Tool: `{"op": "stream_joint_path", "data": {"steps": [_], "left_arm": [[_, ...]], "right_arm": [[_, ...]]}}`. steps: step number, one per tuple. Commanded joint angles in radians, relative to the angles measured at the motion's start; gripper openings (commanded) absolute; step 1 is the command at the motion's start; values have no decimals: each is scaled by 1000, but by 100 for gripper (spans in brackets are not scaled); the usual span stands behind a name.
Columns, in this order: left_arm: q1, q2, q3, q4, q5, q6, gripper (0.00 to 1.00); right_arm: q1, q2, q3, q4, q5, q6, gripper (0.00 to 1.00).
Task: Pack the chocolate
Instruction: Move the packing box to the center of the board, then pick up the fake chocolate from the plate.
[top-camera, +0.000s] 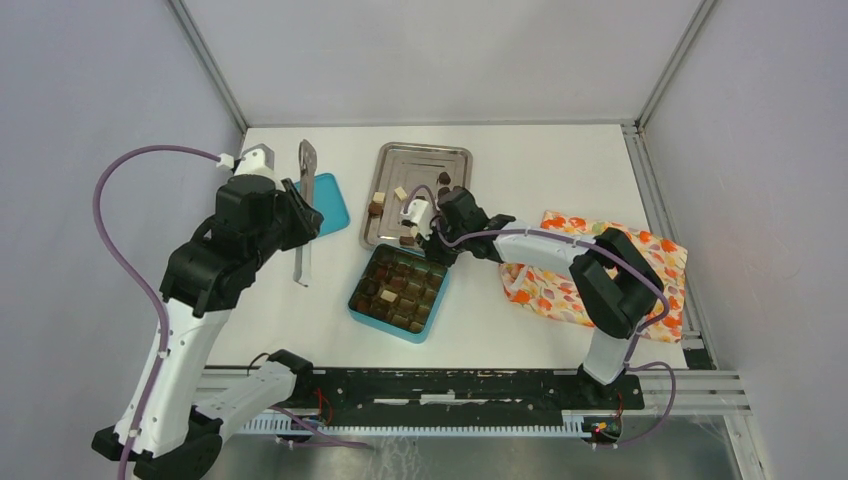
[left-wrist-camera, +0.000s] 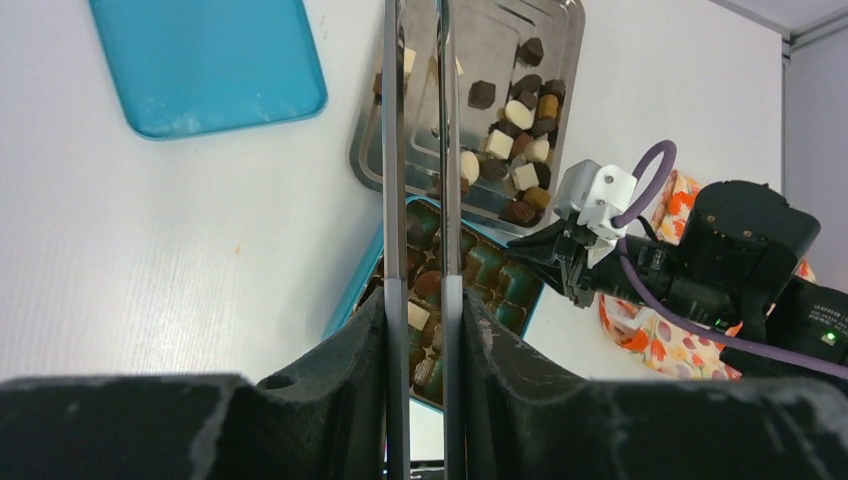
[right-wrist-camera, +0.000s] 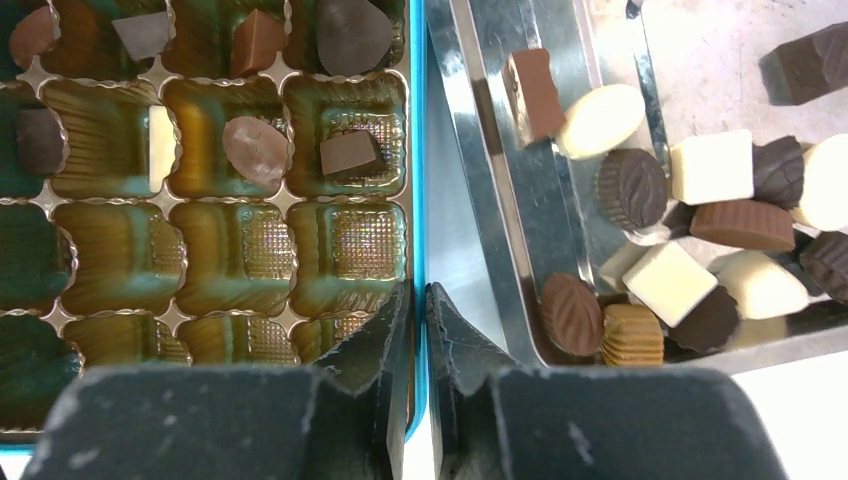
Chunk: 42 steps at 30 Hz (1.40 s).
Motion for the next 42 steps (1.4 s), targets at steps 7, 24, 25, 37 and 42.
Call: {"op": "stream_joint_path", "data": {"steps": [7, 24, 25, 37, 42], "left_arm": [[-2, 11, -75, 194, 139, 34, 30], [-2, 71, -250, 372, 326, 36, 31], [-2, 81, -261, 384, 342, 36, 31], [-41, 406, -154, 386, 427, 58, 31], [-74, 594, -20, 262, 362, 136, 32]], "right_arm": [[-90, -69, -68, -118, -145, -239, 17], [-227, -122, 175, -236, -498, -278, 62], [-243, -129, 190, -262, -517, -296, 62], [-528, -296, 59, -219, -604, -256, 67], [-613, -338, -53, -131, -642, -191, 67]]}}
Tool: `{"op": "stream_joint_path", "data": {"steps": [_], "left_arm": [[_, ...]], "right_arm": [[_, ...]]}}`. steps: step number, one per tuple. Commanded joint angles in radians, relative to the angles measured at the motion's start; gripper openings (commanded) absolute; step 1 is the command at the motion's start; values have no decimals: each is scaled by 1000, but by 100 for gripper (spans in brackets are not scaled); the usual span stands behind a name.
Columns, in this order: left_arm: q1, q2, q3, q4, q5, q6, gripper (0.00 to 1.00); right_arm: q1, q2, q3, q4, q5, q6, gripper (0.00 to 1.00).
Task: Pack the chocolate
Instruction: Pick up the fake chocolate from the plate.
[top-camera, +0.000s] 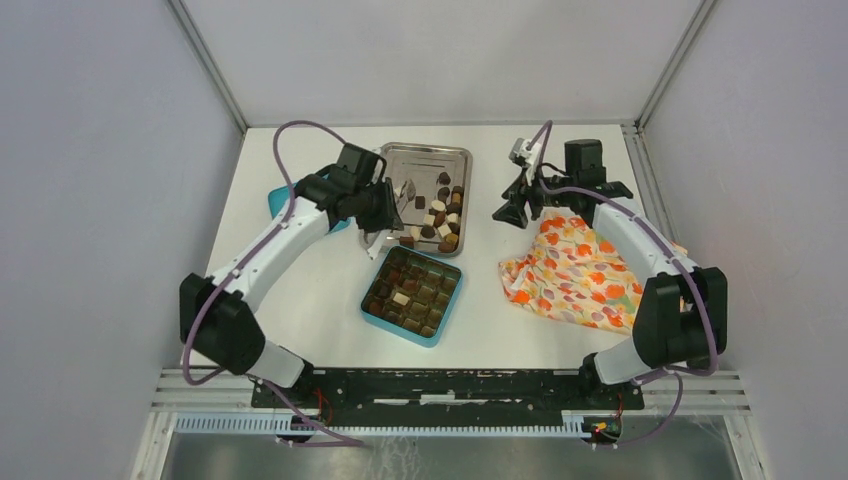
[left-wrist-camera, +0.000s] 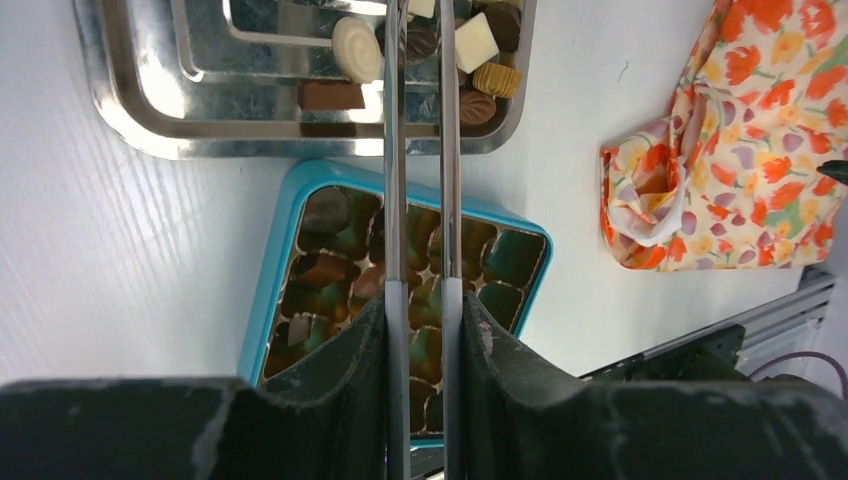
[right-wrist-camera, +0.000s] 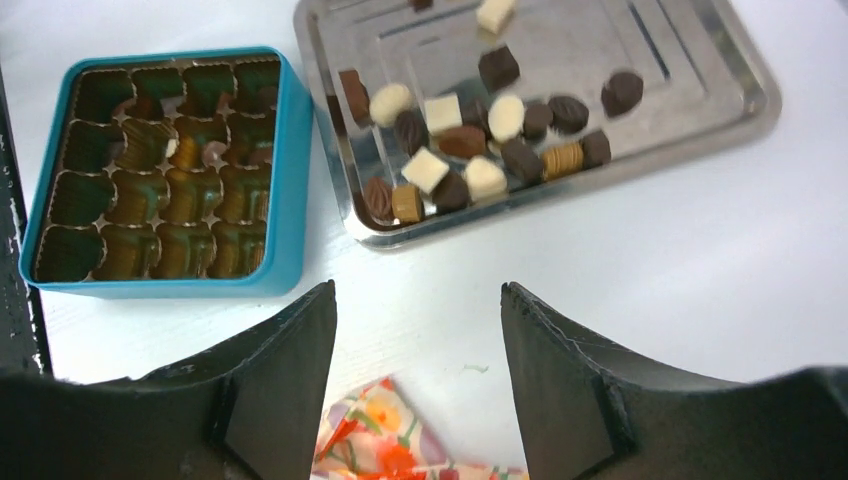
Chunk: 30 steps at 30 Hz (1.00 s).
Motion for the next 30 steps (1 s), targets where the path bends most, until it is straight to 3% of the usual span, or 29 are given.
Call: {"op": "stream_joint_path", "data": {"steps": [1, 16, 22, 30], "left_arm": [[-28, 124, 163, -82, -45, 116, 32], [-57, 492, 522, -298, -178, 192, 39], [-69, 557, 620, -343, -192, 207, 42], [-78, 578, 641, -366, -225, 211, 45]], "right_arm": [[-48, -50, -103, 116, -60, 77, 67], [-126, -92, -211, 200, -109, 137, 68], [-126, -79, -209, 220, -124, 166, 67], [-126, -85, -218, 221, -126, 166, 67]]}}
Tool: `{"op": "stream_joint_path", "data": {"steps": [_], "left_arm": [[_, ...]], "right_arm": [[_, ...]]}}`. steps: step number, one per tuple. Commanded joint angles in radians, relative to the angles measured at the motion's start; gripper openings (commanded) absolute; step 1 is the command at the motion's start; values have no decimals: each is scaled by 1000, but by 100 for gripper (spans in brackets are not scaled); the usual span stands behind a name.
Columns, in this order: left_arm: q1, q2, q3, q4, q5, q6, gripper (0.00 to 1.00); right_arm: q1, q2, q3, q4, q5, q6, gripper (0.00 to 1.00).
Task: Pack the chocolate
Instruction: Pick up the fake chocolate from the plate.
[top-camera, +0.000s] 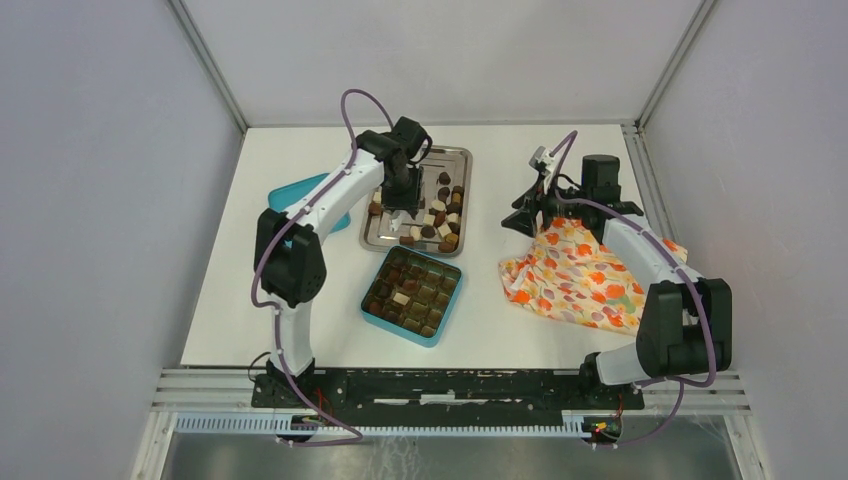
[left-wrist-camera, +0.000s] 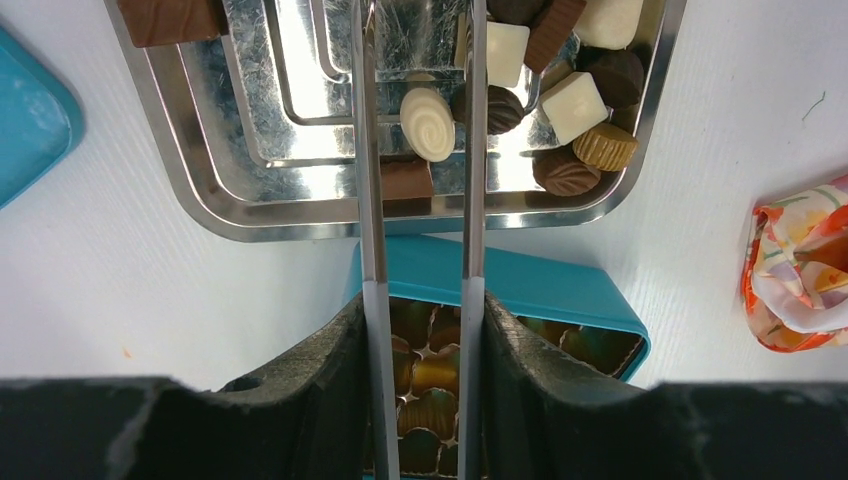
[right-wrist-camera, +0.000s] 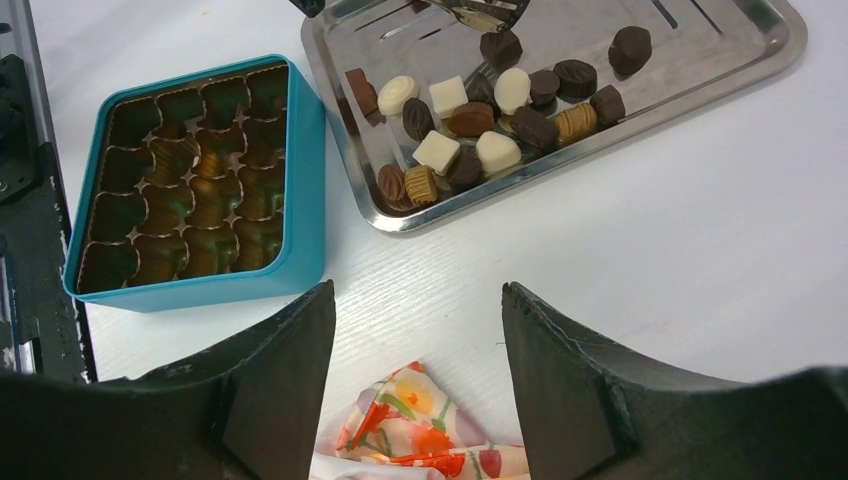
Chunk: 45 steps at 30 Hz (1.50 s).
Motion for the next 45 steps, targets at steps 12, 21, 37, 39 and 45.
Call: {"op": "stream_joint_path", "data": {"steps": [12, 21, 37, 39, 45], "left_arm": [[-29, 51, 91, -24, -31, 47, 46], [-33, 81, 114, -42, -63, 42, 46], [-37, 100, 122, -54, -54, 36, 27], [-37, 91, 124, -54, -56, 33, 19], [-37, 37, 121, -53, -74, 24, 2]], "right_arm": [[-3, -18, -18, 46, -40, 16, 68], [-2, -19, -22, 48, -41, 17, 68], [-5, -19, -24, 45, -39, 13, 68], [-4, -21, -24, 45, -40, 13, 68], [-7, -21, -26, 45, -38, 13, 68]]}}
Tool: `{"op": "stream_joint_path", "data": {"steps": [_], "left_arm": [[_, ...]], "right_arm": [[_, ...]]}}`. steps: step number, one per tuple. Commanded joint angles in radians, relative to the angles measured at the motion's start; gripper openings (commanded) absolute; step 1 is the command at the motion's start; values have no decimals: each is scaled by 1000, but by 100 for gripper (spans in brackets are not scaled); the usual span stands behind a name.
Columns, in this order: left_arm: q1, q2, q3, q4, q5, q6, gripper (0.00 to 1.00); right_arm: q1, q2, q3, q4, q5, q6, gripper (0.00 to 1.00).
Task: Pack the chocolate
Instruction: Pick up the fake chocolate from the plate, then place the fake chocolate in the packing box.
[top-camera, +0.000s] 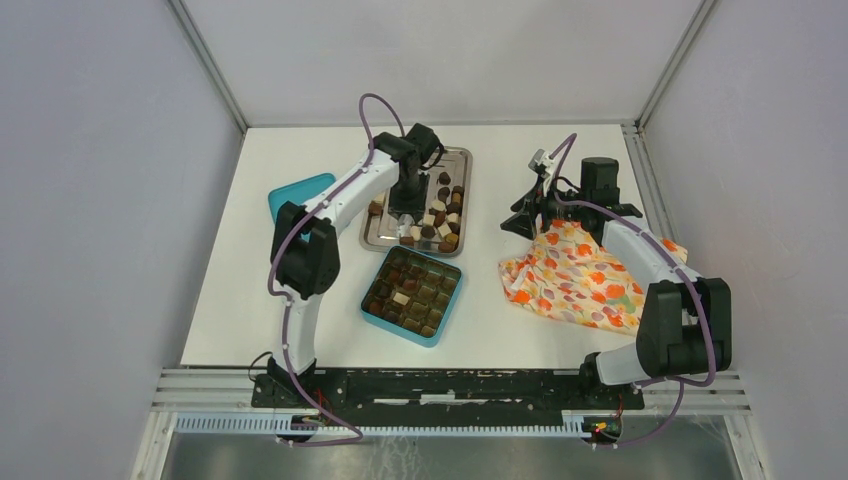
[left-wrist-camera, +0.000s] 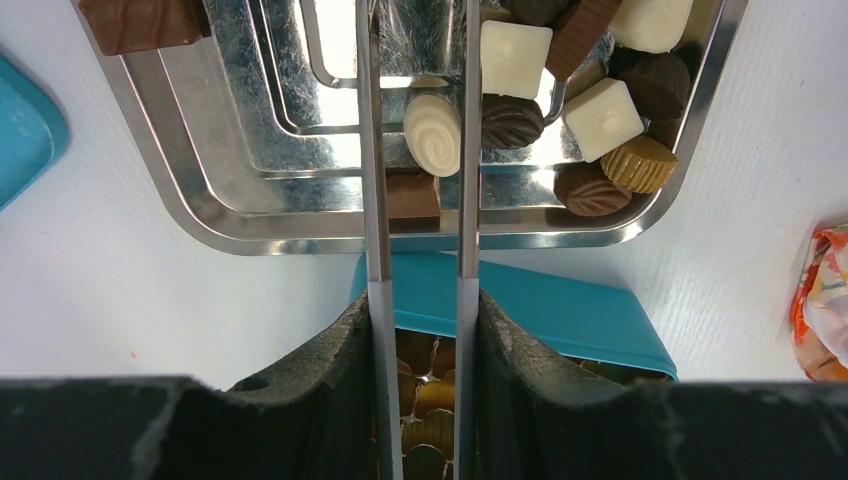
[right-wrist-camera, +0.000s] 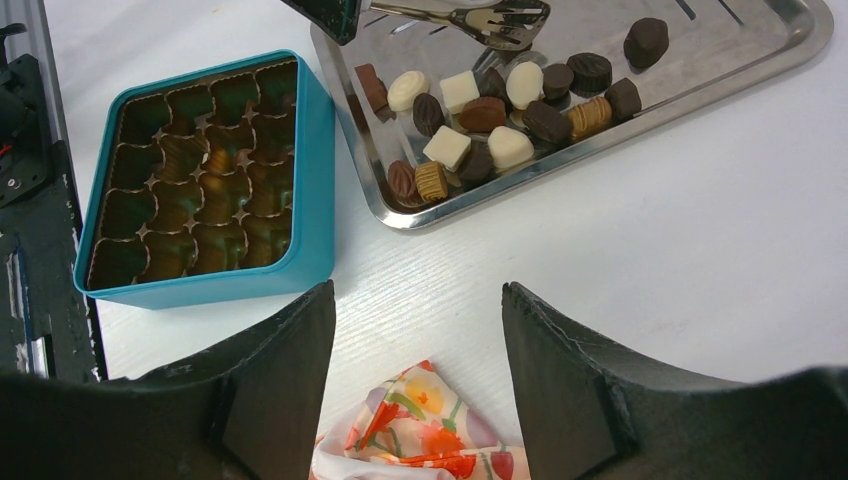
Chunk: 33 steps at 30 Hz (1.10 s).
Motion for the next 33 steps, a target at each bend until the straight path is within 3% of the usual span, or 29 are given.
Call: {"op": "stream_joint_path", "data": {"steps": [1, 14, 24, 33], "left_arm": [[-6, -86, 41, 4, -25, 24, 2], [-5, -283, -79, 49, 23, 29, 2], [-11, -625, -392, 142, 216, 35, 2], [-46, -814, -550, 123, 343, 9, 2]], "right_arm": [[-6, -21, -3, 29, -23, 3, 68], [-5, -28, -14, 33, -20, 6, 68], [-6, -36, -42, 51, -58, 9, 67], [-4, -22, -58, 71, -73, 19, 67]]}}
